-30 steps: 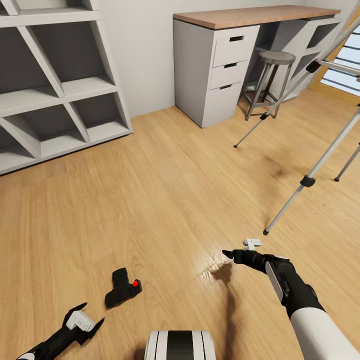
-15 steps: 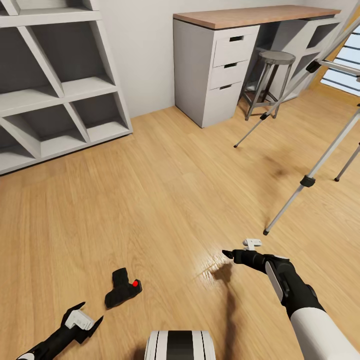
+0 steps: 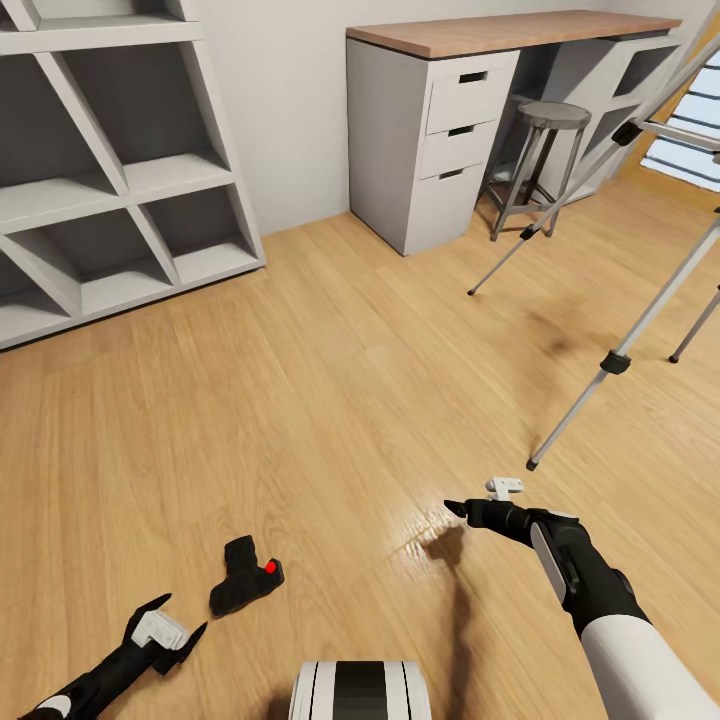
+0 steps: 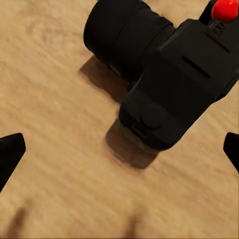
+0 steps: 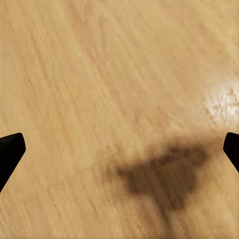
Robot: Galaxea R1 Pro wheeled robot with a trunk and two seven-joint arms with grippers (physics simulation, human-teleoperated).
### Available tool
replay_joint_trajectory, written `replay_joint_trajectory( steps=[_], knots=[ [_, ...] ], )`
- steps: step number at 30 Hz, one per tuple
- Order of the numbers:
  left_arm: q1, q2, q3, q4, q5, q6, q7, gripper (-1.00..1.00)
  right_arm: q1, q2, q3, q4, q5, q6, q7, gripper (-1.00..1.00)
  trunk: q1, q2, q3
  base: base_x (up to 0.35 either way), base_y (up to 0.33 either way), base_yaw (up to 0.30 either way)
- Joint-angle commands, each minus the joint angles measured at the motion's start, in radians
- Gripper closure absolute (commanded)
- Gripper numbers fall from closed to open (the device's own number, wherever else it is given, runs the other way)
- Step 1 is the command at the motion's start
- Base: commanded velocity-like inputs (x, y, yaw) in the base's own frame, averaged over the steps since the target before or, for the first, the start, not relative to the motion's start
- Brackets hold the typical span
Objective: Attach the digital camera to the camera tripod in the bedroom.
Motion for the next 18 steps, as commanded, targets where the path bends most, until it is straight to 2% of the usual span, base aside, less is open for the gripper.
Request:
replay_joint_trajectory(
  steps=[1,2,6,7,12,18],
  knots=[
    [0.000,0.007,-0.006,-0.031,0.008,0.003,-0.009,-1.00,0.000,0.000,-0.003,-0.001,-0.001,0.007,0.004,-1.00,0.000,0.000,-0.001,0.000,0.000,0.000],
    [0.000,0.021,-0.007,-0.089,-0.003,0.009,-0.010,-1.00,0.000,0.000,-0.003,-0.001,0.000,0.007,0.004,-1.00,0.000,0.000,-0.001,0.000,0.000,0.000],
    [0.000,0.031,-0.007,-0.124,-0.026,0.013,-0.010,-1.00,0.000,0.000,-0.003,-0.001,0.000,0.007,0.004,-1.00,0.000,0.000,-0.001,0.000,0.000,0.000],
    [0.000,0.034,-0.007,-0.136,-0.042,0.019,-0.010,-1.00,0.000,0.000,-0.003,-0.001,0.000,0.007,0.004,-1.00,0.000,0.000,-0.001,0.000,0.000,0.000],
    [0.000,0.039,-0.007,-0.176,-0.090,0.054,-0.011,-1.00,0.000,0.000,-0.003,-0.001,0.000,0.007,0.004,-1.00,0.000,0.000,-0.001,0.000,0.000,0.000],
    [0.000,0.041,-0.007,-0.221,-0.130,0.093,-0.012,-1.00,0.000,0.000,-0.003,-0.001,-0.001,0.007,0.004,-1.00,0.000,0.000,-0.001,0.000,0.000,0.000]
  ],
)
